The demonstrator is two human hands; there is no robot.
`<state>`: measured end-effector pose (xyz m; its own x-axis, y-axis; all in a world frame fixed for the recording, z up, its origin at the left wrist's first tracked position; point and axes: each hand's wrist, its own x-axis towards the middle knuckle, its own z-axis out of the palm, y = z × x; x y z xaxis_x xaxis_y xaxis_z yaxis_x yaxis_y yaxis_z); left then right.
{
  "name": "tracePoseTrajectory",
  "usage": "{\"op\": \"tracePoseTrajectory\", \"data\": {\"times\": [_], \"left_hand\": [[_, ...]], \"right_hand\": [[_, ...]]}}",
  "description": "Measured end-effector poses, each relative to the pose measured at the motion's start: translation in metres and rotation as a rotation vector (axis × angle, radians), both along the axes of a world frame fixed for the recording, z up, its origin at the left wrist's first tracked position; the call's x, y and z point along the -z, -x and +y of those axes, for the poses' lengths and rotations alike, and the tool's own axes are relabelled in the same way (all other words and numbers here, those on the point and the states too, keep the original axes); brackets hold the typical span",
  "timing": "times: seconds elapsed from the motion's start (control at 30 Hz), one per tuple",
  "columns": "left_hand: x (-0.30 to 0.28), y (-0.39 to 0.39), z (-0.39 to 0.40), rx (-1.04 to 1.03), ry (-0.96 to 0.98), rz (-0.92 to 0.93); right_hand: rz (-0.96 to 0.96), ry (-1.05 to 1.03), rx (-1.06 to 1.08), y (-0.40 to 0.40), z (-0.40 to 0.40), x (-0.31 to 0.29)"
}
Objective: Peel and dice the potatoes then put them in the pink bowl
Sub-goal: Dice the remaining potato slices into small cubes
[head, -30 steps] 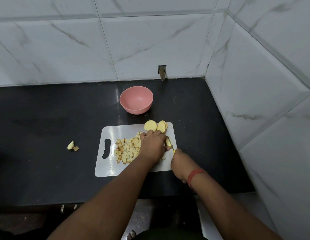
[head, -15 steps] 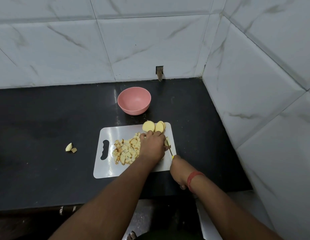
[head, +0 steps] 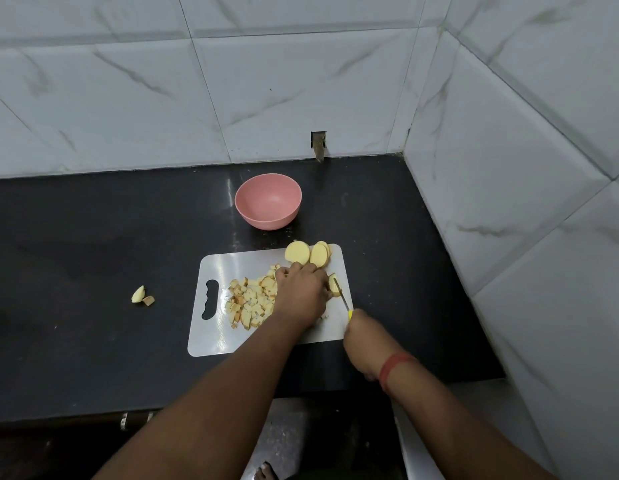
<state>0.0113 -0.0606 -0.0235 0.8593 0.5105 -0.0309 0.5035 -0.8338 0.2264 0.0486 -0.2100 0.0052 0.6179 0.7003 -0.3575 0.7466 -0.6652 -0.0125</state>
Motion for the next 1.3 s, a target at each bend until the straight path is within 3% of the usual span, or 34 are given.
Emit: {"op": "tracePoseTrajectory", "data": {"times": [0.1, 0.13, 0.23, 0.3, 0.4, 0.5, 0.57, 0.63, 0.7, 0.8, 0.83, 0.93, 0.97, 1.03, 1.07, 1.1, 1.13, 1.17, 1.23, 1.3], "left_hand": [[0.002, 0.001, 0.001, -0.005, -0.002, -0.022], [0.002, 0.001, 0.001, -0.002, -0.003, -0.024], [0.003, 0.002, 0.002, 0.004, -0.007, -0.028], [0.003, 0.002, 0.002, 0.006, -0.005, -0.035], [0.004, 0.002, 0.002, 0.007, -0.006, -0.042], [0.006, 0.002, 0.003, 0.008, -0.008, -0.056], [0.005, 0.002, 0.003, 0.011, -0.004, -0.057], [0.005, 0.002, 0.004, 0.011, -0.007, -0.061], [0.005, 0.001, 0.004, 0.010, -0.019, -0.057], [0.006, 0.000, 0.003, 0.009, -0.029, -0.053], [0.006, 0.000, 0.003, 0.008, -0.029, -0.051], [0.007, -0.001, 0.004, 0.003, -0.022, -0.037], [0.007, -0.001, 0.004, 0.000, -0.015, -0.033], [0.006, -0.001, 0.004, -0.001, -0.008, -0.026], [0.005, -0.001, 0.004, 0.005, -0.010, -0.016], [0.004, 0.000, 0.004, 0.019, -0.018, -0.005], [0.003, 0.000, 0.005, 0.046, -0.032, 0.006], [0.002, 0.000, 0.006, 0.086, -0.053, 0.014], [0.001, 0.000, 0.009, 0.196, -0.109, 0.033], [0.001, 0.000, 0.014, 0.296, -0.156, 0.053]], "right_hand": [[0.218, -0.046, -0.115, -0.011, 0.012, 0.000], [0.182, 0.018, -0.161, -0.009, 0.019, -0.009], [-0.038, 0.373, -0.560, -0.001, 0.019, -0.030], [-0.022, 0.408, -0.545, -0.003, 0.026, -0.022], [0.087, 0.267, -0.342, 0.004, 0.027, -0.025], [0.038, 0.264, -0.383, 0.007, 0.023, -0.031], [-0.024, 0.301, -0.543, 0.002, 0.026, -0.031], [0.028, 0.432, -0.513, 0.004, 0.029, -0.036], [0.100, 0.402, -0.588, 0.000, 0.027, -0.026], [0.039, 0.383, -0.382, 0.002, 0.027, -0.022], [-0.018, 0.379, -0.388, 0.001, 0.026, -0.017], [0.137, 0.371, -0.382, 0.004, 0.011, -0.015], [0.087, 0.432, -0.383, 0.001, 0.000, -0.002], [0.009, 0.376, -0.084, 0.007, -0.004, 0.017], [0.225, 0.091, 0.076, 0.006, -0.011, 0.017], [0.526, 0.013, 0.222, 0.002, -0.016, 0.007], [0.529, -0.048, 0.319, 0.003, -0.018, -0.005], [0.376, -0.138, 0.282, 0.002, -0.025, 0.009], [0.508, -0.111, 0.241, 0.001, -0.028, 0.000], [0.481, -0.145, 0.277, -0.003, -0.028, -0.004]]}}
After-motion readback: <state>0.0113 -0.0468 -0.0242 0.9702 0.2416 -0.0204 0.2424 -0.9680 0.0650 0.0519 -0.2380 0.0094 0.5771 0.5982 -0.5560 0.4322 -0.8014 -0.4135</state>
